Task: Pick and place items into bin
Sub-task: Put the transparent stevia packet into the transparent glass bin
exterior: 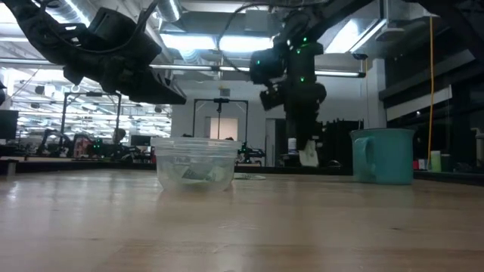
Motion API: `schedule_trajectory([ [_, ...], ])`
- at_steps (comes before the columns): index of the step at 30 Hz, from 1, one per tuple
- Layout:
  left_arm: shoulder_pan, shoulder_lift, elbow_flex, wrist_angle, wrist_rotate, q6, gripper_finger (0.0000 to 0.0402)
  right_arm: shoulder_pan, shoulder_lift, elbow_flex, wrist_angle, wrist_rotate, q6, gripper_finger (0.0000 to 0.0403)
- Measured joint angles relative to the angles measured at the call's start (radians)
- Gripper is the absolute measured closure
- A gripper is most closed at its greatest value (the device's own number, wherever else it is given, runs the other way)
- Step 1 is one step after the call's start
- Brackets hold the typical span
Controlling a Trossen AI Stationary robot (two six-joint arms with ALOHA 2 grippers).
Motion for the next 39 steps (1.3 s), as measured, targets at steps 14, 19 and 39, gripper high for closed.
schedule_trajectory([
  [14,0.0,0.0,0.0,-0.028,-0.002,0.0,0.0393,0.0,-0.264,-0.046,0.185,-0.05,-0.052,0.0403],
  [19,0.0,0.0,0.0,-0.036,-0.003,0.0,0.0393,0.008,-0.368,-0.195,0.415,-0.161,-0.056,0.0403],
  [39,-0.004,0.0,0.0,-0.035,-0.002,0.0,0.0394,0.146,-0.46,-0.922,1.898,-0.315,0.032,0.0403],
])
